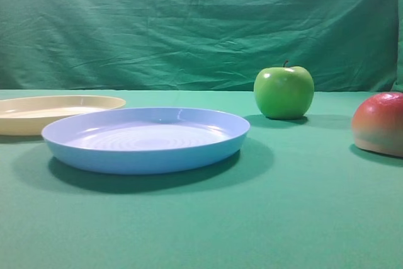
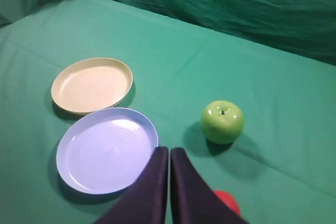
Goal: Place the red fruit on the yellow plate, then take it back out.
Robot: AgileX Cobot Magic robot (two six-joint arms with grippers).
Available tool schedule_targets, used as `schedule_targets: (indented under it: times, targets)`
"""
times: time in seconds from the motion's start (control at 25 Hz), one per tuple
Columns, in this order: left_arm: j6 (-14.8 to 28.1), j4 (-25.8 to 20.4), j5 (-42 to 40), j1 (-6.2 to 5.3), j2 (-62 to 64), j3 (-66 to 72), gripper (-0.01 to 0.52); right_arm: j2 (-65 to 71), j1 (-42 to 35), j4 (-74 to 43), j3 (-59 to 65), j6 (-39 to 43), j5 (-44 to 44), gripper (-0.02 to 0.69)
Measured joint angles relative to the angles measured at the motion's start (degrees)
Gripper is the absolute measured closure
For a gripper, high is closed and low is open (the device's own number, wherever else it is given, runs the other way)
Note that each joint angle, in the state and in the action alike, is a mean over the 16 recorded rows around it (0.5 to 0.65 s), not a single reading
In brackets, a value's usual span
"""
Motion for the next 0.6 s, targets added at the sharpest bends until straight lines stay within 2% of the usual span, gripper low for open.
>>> schedule_targets:
  times: [0.24, 0.6]
  targets:
    - [0.0, 0.0, 0.0, 0.0, 0.0, 0.0, 0.514, -6.03, -5.83, -3.54, 5.65, 2.87, -3.64, 0.665]
    - [0.0, 0.0, 0.0, 0.0, 0.0, 0.0, 0.514, -14.81, -14.38, -4.23, 21.7, 3.22, -14.77, 0.665]
